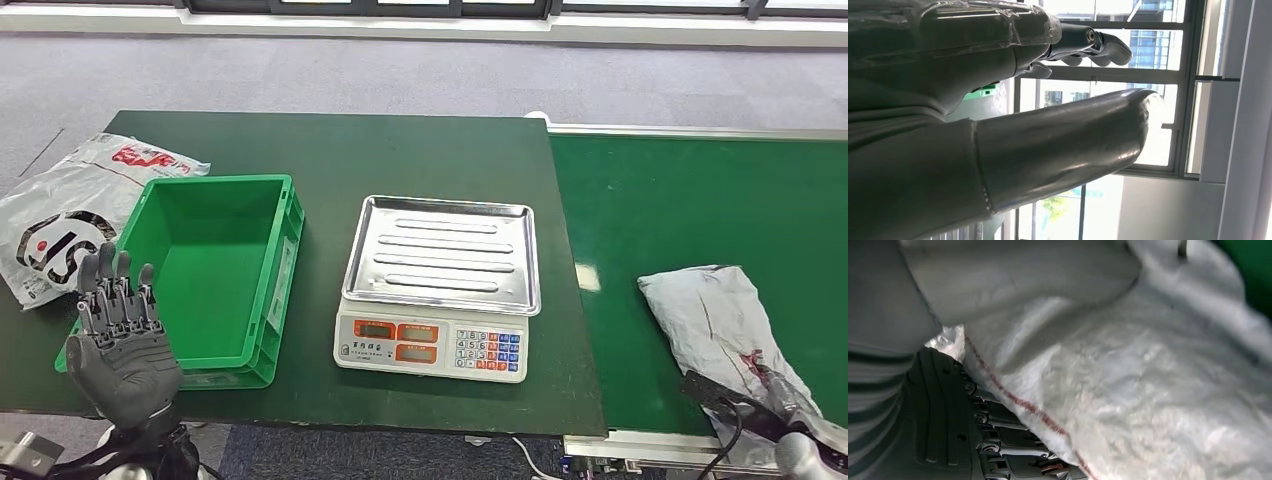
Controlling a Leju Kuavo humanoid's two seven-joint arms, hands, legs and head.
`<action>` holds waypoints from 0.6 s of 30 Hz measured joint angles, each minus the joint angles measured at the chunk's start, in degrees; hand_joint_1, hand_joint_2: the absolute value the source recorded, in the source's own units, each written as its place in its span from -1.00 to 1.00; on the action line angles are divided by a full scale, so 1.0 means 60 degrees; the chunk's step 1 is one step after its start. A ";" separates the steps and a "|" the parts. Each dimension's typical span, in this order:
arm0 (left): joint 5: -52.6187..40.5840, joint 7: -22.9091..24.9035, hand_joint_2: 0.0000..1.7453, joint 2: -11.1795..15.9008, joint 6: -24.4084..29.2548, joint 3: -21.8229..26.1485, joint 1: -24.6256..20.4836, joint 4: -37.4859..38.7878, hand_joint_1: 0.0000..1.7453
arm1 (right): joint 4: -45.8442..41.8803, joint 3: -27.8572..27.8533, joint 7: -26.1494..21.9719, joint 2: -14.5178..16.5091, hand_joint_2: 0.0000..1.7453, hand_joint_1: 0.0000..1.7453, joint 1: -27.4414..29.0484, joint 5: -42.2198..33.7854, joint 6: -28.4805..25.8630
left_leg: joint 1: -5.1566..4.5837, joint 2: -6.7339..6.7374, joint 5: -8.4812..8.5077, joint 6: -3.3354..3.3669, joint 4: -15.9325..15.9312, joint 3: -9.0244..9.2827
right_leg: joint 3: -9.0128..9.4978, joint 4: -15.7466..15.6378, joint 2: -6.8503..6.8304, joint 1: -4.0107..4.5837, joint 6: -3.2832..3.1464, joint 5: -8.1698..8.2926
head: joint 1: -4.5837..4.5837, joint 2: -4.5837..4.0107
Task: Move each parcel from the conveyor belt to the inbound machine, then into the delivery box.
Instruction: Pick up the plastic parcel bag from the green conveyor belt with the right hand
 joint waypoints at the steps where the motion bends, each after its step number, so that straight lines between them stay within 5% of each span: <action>1: 0.0000 0.0000 -1.00 0.0013 -0.0003 0.0000 0.0003 0.0011 -1.00 | -0.0179 0.0007 -0.0068 0.0004 1.00 1.00 0.0114 0.0015 -0.0002 | 0.0000 0.0003 -0.0001 0.0000 0.0000 0.0001 | 0.0001 0.0000 0.0002 0.0000 0.0000 0.0000 | 0.0000 0.0000; 12: 0.0055 -0.0003 -1.00 0.0046 -0.0074 0.0001 0.0295 -0.0185 -1.00 | -0.1586 0.0532 -0.0080 0.0136 1.00 1.00 0.0446 0.0460 -0.0699 | -0.0001 0.0053 -0.0032 -0.0002 0.0000 -0.0010 | 0.0024 0.0001 0.0050 -0.0002 0.0002 -0.0010 | 0.0000 0.0000; 18: 0.0057 -0.0027 -1.00 -0.0029 -0.0178 0.0001 0.0531 -0.0373 -1.00 | -0.1862 0.0653 0.0268 0.0628 1.00 1.00 0.0303 0.1264 -0.2539 | -0.0001 0.0048 -0.0024 -0.0005 -0.0002 -0.0006 | 0.0024 0.0009 0.0049 -0.0002 0.0001 -0.0009 | 0.0001 0.0000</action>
